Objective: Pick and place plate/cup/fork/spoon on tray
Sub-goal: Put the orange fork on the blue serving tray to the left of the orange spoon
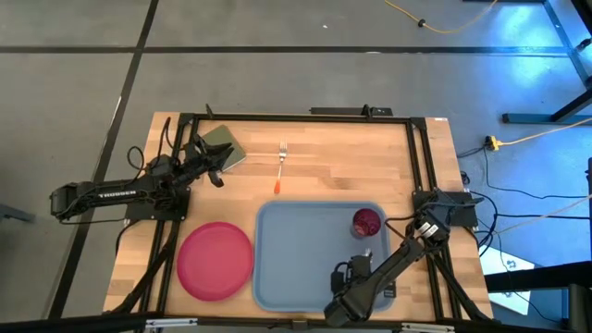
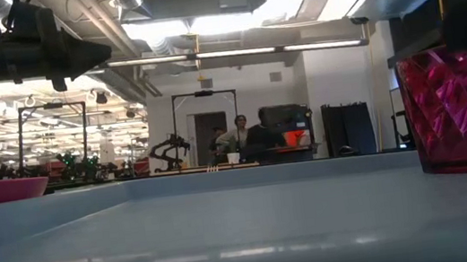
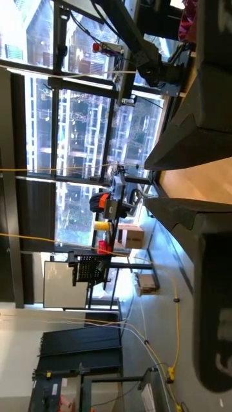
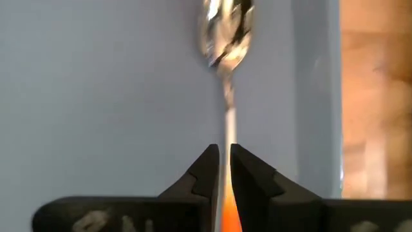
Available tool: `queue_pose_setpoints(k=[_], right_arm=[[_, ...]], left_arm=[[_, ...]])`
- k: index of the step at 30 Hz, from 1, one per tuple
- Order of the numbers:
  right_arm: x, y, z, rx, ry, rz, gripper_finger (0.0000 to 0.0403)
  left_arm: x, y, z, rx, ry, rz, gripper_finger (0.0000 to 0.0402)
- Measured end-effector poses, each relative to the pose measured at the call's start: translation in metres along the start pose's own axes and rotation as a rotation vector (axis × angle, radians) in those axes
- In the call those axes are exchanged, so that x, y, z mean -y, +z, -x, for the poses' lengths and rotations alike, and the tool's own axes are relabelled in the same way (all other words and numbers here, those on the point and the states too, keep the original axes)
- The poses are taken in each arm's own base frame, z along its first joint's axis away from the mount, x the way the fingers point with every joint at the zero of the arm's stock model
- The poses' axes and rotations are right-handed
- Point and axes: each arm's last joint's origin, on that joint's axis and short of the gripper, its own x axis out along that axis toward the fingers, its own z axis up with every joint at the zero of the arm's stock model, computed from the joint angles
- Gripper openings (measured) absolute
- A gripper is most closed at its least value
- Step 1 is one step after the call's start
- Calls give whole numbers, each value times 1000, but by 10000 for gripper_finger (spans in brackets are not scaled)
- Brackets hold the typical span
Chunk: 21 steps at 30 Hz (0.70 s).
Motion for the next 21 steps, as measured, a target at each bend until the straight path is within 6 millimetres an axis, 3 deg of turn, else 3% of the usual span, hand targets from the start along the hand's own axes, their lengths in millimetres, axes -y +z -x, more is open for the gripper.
queue_pose_setpoints(k=[5,8,15,21], right_arm=[[-6,1,46,-69,164,16,45],[-10,6,73,4,360,82,45],[-34,42,98,621,708,217,45],[-69,104,107,1119,665,192,45]], left_arm=[[0,0,0,0,0,0,73],[0,0,0,0,0,0,73],[0,0,0,-1,0,-1,73],[0,0,0,0,0,3,73]])
